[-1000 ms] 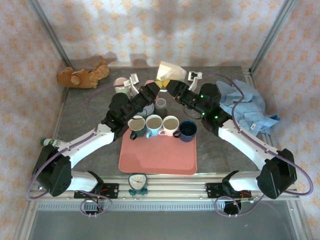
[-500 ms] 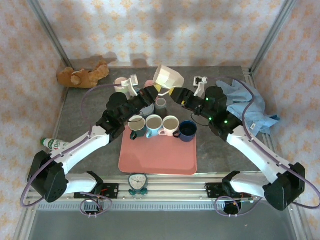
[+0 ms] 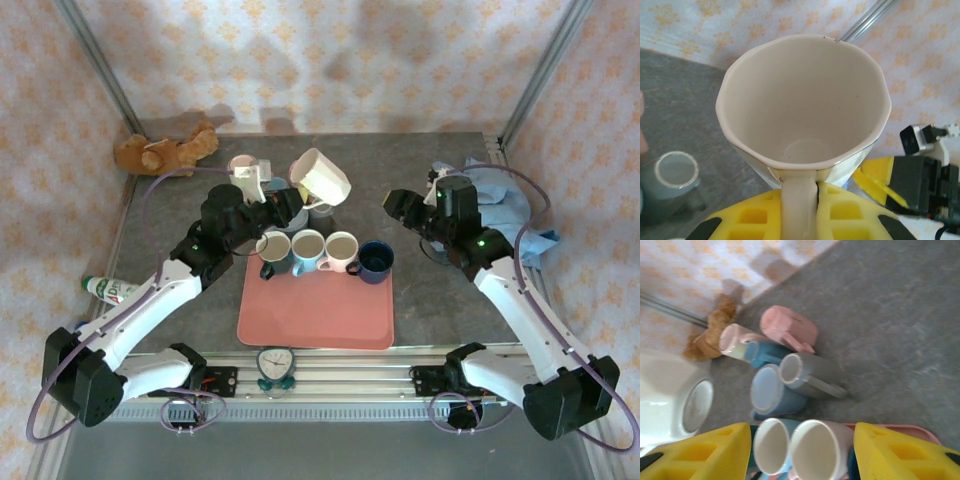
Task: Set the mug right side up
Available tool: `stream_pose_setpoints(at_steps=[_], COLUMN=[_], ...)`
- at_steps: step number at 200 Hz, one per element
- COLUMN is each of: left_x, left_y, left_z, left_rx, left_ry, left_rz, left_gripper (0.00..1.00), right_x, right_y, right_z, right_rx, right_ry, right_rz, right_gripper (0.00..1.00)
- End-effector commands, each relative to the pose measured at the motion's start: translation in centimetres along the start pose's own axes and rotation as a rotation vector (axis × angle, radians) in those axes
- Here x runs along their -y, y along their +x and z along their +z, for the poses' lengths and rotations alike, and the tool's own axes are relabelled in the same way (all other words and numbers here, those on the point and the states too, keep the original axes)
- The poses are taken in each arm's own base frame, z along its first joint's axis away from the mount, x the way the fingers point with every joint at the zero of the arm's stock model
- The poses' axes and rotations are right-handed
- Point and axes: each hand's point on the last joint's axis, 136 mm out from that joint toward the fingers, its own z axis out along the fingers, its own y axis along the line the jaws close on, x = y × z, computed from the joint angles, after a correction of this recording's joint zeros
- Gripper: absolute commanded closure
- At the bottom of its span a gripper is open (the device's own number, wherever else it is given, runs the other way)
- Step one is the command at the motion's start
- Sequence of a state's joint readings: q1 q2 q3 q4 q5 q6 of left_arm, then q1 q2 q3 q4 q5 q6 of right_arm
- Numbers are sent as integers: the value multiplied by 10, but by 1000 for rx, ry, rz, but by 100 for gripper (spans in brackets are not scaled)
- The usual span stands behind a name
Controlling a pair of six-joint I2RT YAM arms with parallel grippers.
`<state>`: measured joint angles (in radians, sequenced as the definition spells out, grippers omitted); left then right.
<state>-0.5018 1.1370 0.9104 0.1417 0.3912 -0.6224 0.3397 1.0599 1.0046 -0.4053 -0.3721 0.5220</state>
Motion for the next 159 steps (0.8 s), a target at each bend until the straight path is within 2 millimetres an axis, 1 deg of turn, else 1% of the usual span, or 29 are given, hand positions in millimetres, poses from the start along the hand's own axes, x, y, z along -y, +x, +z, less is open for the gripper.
stream_pose_setpoints(at_steps=[1, 19, 40, 50, 73, 100, 116, 143, 159], left_x=[33, 34, 37, 42, 58, 72, 77, 92, 98], left_y=[-31, -23, -13, -6, 19, 57, 68, 85, 101], left_z=[-20, -21, -20, -19, -18, -17, -14, -9, -5], left_rx=[69, 29, -15, -43, -135, -260, -291, -266, -272], left_ry=[76, 86, 118, 159, 266, 333, 353, 433, 466], left_rz=[144, 191, 265, 307, 429, 620, 675, 751, 800], left_gripper=[100, 100, 100, 100, 100, 100, 100, 100, 100], right_x=[16, 26, 33, 36, 44, 51, 54, 64, 71], right_y=[0, 1, 1, 1, -2, -5, -5, -6, -7], right_z=[-5, -4, -5, -5, -6, -7, -9, -15, -19], right_rx=[-25, -45, -67, -74, -90, -128, -158, -181, -183], right_ry=[89, 139, 176, 189, 210, 198, 194, 218, 232], right_rz=[-11, -17, -36, -38, -27, 10, 21, 33, 49], right_gripper=[43, 44, 45, 45, 46, 47, 48, 48, 48])
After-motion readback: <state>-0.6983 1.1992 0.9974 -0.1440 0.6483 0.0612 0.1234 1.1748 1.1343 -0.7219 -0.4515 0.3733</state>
